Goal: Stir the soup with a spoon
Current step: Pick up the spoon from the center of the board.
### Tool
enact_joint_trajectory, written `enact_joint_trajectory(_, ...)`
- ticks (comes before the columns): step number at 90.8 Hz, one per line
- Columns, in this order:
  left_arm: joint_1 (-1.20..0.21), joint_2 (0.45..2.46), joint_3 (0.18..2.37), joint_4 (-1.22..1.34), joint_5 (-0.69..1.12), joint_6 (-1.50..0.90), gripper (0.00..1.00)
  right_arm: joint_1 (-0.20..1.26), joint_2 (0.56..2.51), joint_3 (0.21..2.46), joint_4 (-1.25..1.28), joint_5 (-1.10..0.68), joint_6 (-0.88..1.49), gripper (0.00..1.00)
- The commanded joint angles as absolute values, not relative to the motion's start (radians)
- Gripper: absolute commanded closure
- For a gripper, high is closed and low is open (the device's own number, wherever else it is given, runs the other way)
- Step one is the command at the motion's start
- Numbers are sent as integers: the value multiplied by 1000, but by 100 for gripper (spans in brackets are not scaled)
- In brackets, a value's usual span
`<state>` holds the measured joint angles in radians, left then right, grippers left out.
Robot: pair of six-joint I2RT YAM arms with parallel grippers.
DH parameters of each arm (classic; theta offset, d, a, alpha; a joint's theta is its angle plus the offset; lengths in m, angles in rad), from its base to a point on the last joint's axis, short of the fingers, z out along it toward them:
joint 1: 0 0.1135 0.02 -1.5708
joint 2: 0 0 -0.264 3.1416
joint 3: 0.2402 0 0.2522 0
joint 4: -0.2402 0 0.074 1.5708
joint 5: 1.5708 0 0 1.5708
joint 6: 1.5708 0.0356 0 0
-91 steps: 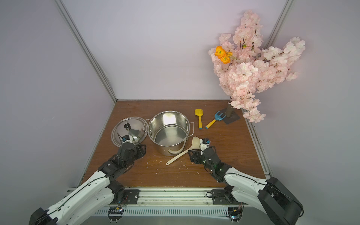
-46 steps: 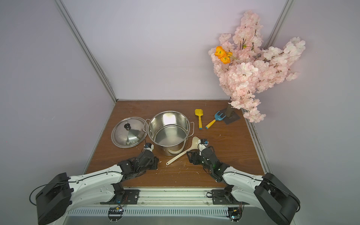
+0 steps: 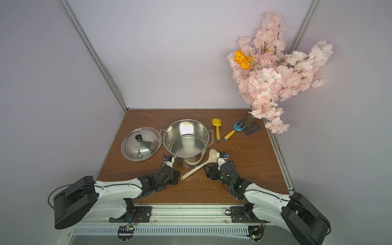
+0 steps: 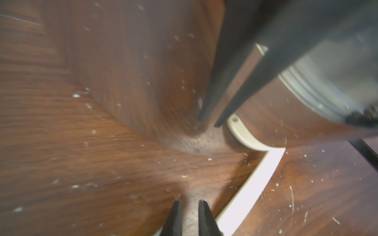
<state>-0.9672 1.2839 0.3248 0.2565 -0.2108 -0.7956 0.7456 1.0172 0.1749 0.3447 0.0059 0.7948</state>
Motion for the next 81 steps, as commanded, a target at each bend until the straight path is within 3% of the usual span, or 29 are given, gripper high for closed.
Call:
enact_joint_trajectory(1, -1001, 1334, 332, 348, -234, -792, 81, 756, 1003, 161, 332, 24, 812, 27)
enact_joint_trajectory(60, -1277, 1574, 499, 440, -244, -826, 76, 779, 1020, 164, 244, 72, 820, 27)
enact_joint_trajectory(81, -1292, 1598, 494, 526, -220, -818, 66, 793, 1031, 176, 192, 39, 806, 30)
